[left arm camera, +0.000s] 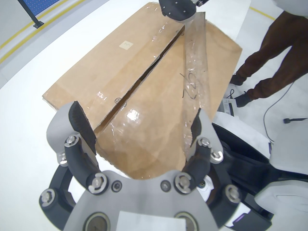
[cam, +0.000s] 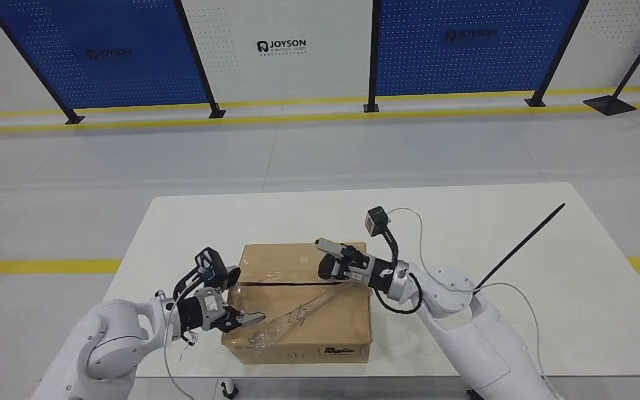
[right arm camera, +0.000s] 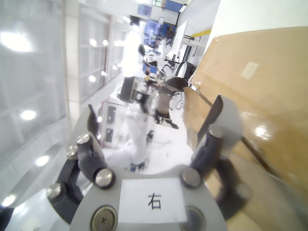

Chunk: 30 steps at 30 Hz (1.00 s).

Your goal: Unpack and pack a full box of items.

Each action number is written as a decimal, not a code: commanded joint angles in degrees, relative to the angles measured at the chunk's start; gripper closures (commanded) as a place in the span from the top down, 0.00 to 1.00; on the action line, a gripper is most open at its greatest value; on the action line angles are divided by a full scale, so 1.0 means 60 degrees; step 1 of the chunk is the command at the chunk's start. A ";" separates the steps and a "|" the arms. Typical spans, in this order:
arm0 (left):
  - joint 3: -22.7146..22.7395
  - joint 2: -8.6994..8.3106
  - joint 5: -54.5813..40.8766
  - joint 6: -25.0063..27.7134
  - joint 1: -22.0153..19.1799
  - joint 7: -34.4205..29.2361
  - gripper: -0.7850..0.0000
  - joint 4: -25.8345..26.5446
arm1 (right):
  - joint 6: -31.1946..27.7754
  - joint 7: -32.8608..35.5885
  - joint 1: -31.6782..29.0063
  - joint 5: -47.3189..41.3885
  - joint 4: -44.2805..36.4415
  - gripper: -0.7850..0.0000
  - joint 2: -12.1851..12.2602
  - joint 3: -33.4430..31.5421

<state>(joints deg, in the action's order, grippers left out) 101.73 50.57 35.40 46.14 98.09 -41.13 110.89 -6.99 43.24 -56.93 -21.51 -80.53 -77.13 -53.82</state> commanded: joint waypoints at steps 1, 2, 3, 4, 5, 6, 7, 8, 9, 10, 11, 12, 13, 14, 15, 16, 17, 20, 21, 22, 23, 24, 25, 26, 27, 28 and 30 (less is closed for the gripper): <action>0.0273 -0.0040 -0.0158 0.0247 0.0231 -0.0103 1.00 0.0113 | -0.0056 -0.0035 -0.0021 -0.0030 -0.0060 1.00 0.0007 -0.0078; 0.0418 -0.0058 -0.0202 0.0386 0.0359 -0.0131 1.00 0.0190 | -0.0077 -0.0043 -0.0040 -0.0053 -0.0089 1.00 0.0011 -0.0112; 0.0418 -0.0058 -0.0202 0.0386 0.0359 -0.0131 1.00 0.0190 | -0.0094 -0.0045 -0.0052 -0.0062 -0.0127 1.00 0.0016 -0.0148; 0.0418 -0.0058 -0.0202 0.0386 0.0359 -0.0131 1.00 0.0190 | -0.0135 -0.0045 -0.0064 -0.0085 -0.0186 1.00 0.0020 -0.0189; 0.0418 -0.0058 -0.0202 0.0386 0.0359 -0.0131 1.00 0.0190 | -0.0171 -0.0034 -0.0078 -0.0078 -0.0238 1.00 0.0028 -0.0232; 0.0418 -0.0058 -0.0202 0.0386 0.0359 -0.0131 1.00 0.0190 | -0.0211 -0.0054 -0.0090 -0.0057 -0.0302 1.00 0.0040 -0.0301; 0.0418 -0.0058 -0.0202 0.0386 0.0359 -0.0131 1.00 0.0190 | -0.0232 -0.0079 -0.0117 -0.0074 -0.0359 1.00 0.0052 -0.0376; 0.0418 -0.0058 -0.0202 0.0386 0.0359 -0.0131 1.00 0.0190 | -0.0282 -0.0115 -0.0154 -0.0131 -0.0423 1.00 0.0065 -0.0472; 0.0418 -0.0058 -0.0202 0.0386 0.0359 -0.0131 1.00 0.0190 | -0.0318 -0.0148 -0.0183 -0.0182 -0.0469 1.00 0.0080 -0.0578; 0.0418 -0.0058 -0.0202 0.0386 0.0359 -0.0131 1.00 0.0190 | -0.0327 -0.0166 -0.0212 -0.0200 -0.0512 1.00 0.0097 -0.0677; 0.0418 -0.0058 -0.0202 0.0386 0.0359 -0.0131 1.00 0.0190 | -0.0361 -0.0216 -0.0234 -0.0222 -0.0562 1.00 0.0117 -0.0808; 0.0418 -0.0058 -0.0202 0.0386 0.0359 -0.0131 1.00 0.0190 | -0.0390 -0.0225 -0.0260 -0.0215 -0.0620 1.00 0.0139 -0.0925; 0.0418 -0.0058 -0.0202 0.0386 0.0359 -0.0131 1.00 0.0190 | -0.0430 -0.0267 -0.0293 -0.0202 -0.0673 1.00 0.0170 -0.1095; 0.0418 -0.0058 -0.0202 0.0386 0.0359 -0.0131 1.00 0.0190 | -0.0453 -0.0321 -0.0341 -0.0207 -0.0725 1.00 0.0204 -0.1292; 0.0418 -0.0058 -0.0202 0.0386 0.0359 -0.0131 1.00 0.0190 | -0.0455 -0.0352 -0.0406 -0.0188 -0.0781 1.00 0.0246 -0.1501; 0.0418 -0.0058 -0.0202 0.0386 0.0359 -0.0131 1.00 0.0190 | -0.0460 -0.0421 -0.0480 -0.0193 -0.0842 1.00 0.0293 -0.1766; 0.0420 -0.0054 -0.0198 0.0326 0.0354 -0.0085 1.00 0.0181 | -0.0440 -0.0431 -0.0578 -0.0173 -0.0918 1.00 0.0341 -0.2000; 0.0367 -0.0037 0.0012 -0.0041 0.0345 0.0234 1.00 0.0169 | -0.0318 -0.0425 -0.0927 -0.0161 -0.1158 1.00 0.0496 -0.2768; 0.0376 -0.0035 0.0090 -0.0125 0.0318 0.0333 1.00 0.0182 | -0.0278 -0.0435 -0.1053 -0.0139 -0.1229 1.00 0.0546 -0.3021; 0.0366 -0.0033 0.0120 -0.0166 0.0304 0.0445 1.00 0.0206 | -0.0232 -0.0415 -0.1181 -0.0136 -0.1324 1.00 0.0587 -0.3219; 0.0360 -0.0033 0.0124 -0.0163 0.0288 0.0535 1.00 0.0237 | -0.0171 -0.0414 -0.1303 -0.0119 -0.1396 1.00 0.0628 -0.3417; 0.0365 -0.0036 0.0133 -0.0161 0.0269 0.0597 1.00 0.0284 | -0.0136 -0.0408 -0.1418 -0.0112 -0.1480 1.00 0.0662 -0.3582; 0.0363 -0.0041 0.0154 -0.0123 0.0257 0.0621 1.00 0.0341 | -0.0099 -0.0399 -0.1537 -0.0139 -0.1567 1.00 0.0689 -0.3714; 0.0367 -0.0046 0.0162 -0.0076 0.0233 0.0673 1.00 0.0413 | -0.0063 -0.0392 -0.1658 -0.0154 -0.1638 1.00 0.0714 -0.3825; 0.0370 -0.0051 0.0172 -0.0031 0.0223 0.0728 1.00 0.0462 | -0.0037 -0.0386 -0.1763 -0.0160 -0.1714 1.00 0.0734 -0.3909; 0.0367 -0.0057 0.0211 0.0041 0.0222 0.0753 1.00 0.0531 | -0.0026 -0.0382 -0.1865 -0.0165 -0.1770 1.00 0.0751 -0.3975; 0.0371 -0.0072 0.0389 0.0207 0.0239 0.0767 1.00 0.0751 | -0.0004 -0.0385 -0.2040 -0.0160 -0.1876 1.00 0.0778 -0.4062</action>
<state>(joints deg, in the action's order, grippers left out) 103.96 50.18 37.14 46.90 99.42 -36.50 114.76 -7.04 40.96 -68.75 -22.49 -91.51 -72.53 -78.00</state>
